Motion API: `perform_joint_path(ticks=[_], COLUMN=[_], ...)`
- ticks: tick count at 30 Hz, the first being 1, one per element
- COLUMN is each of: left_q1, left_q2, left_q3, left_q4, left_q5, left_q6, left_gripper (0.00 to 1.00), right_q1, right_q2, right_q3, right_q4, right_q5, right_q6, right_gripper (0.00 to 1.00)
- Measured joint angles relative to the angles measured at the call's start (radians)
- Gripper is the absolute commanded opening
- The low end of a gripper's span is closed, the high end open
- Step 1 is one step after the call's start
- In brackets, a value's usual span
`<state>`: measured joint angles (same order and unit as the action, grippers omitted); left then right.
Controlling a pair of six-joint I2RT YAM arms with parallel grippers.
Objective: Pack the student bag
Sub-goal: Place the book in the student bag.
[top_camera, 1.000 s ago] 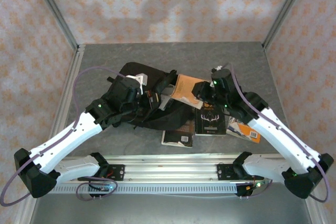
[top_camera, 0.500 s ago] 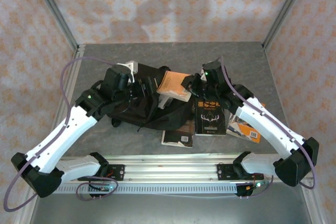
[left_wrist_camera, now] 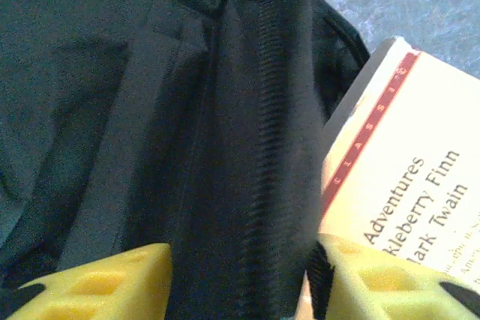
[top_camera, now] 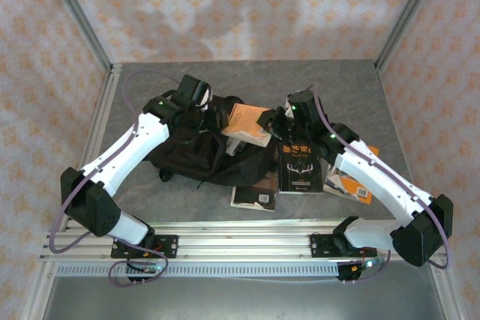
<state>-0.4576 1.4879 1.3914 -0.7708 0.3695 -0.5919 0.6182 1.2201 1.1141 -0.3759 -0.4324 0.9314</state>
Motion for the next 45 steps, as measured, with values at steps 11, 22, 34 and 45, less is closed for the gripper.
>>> perform_joint_path(ticks=[11, 22, 34, 45], left_q1=[0.000, 0.019, 0.019, 0.020], left_q2=[-0.006, -0.079, -0.079, -0.096], left_q3=[0.133, 0.214, 0.234, 0.275], left_q4=[-0.003, -0.098, -0.108, -0.118], left_q5=[0.048, -0.049, -0.089, -0.222], left_q6=[0.045, 0.086, 0.085, 0.078], left_gripper=[0.00, 0.00, 0.00, 0.00], right_q1=[-0.004, -0.004, -0.004, 0.046], right_q2=[-0.024, 0.057, 0.144, 0.308], right_q3=[-0.058, -0.113, -0.138, -0.102], right_q4=[-0.027, 0.020, 0.360, 0.414], right_q5=[0.010, -0.018, -0.116, -0.126], right_q6=[-0.045, -0.079, 0.044, 0.107], right_gripper=[0.00, 0.00, 0.00, 0.00])
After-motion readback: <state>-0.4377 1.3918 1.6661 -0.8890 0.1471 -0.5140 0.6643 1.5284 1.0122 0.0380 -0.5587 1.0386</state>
